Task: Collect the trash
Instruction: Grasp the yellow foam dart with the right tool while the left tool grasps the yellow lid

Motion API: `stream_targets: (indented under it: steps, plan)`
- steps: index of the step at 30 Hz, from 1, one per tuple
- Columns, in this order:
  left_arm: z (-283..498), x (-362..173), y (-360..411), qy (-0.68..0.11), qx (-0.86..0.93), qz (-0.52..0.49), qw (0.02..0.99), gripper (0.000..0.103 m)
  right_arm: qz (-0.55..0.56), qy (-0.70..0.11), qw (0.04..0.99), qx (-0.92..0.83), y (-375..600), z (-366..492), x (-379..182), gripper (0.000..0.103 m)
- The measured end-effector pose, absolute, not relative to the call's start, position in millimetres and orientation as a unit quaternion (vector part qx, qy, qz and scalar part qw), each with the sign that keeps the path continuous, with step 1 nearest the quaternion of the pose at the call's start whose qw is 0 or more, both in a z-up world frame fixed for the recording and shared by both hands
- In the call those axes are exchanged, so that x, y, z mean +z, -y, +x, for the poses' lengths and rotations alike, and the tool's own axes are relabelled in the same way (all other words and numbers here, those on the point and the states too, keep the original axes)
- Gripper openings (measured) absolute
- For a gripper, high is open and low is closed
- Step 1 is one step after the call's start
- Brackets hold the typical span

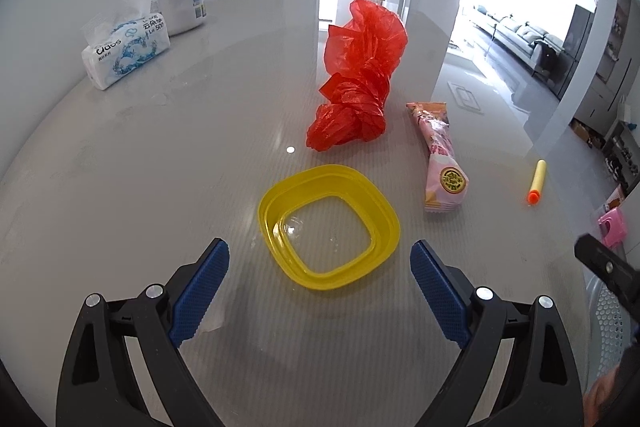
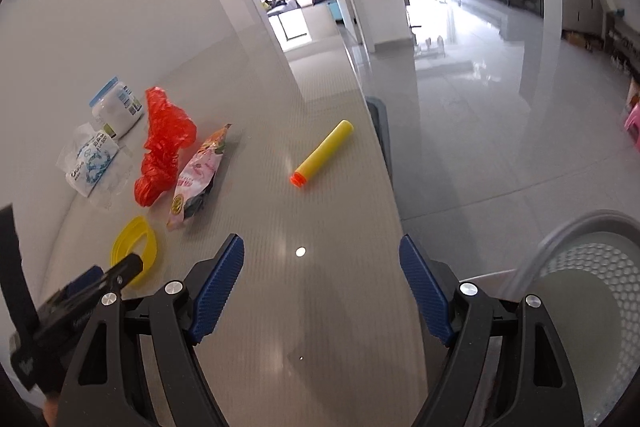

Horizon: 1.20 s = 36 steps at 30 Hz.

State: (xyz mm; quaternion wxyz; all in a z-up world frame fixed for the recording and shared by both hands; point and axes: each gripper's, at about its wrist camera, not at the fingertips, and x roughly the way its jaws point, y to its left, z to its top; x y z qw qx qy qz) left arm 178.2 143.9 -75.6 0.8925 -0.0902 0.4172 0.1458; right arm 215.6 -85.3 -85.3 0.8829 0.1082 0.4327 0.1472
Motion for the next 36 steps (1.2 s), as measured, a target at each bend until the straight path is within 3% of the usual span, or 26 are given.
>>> stream_targets:
  steps: [24, 29, 36]
  plan:
    - [202.1, -84.5, -140.5, -0.444, 0.159, -0.084, 0.878, 0.090, 0.030, -0.462, 0.883, 0.083, 43.2, 286.2, -97.4, 0.076]
    - [203.5, -86.2, -143.5, -0.449, 0.158, -0.092, 0.875, 0.087, 0.010, -0.459, 0.885, 0.075, 33.7, 287.2, -99.5, 0.066]
    - [202.7, -85.6, -145.0, -0.445, 0.154, -0.097, 0.877, 0.075, -0.027, -0.453, 0.888, 0.074, 16.3, 285.2, -102.3, 0.045]
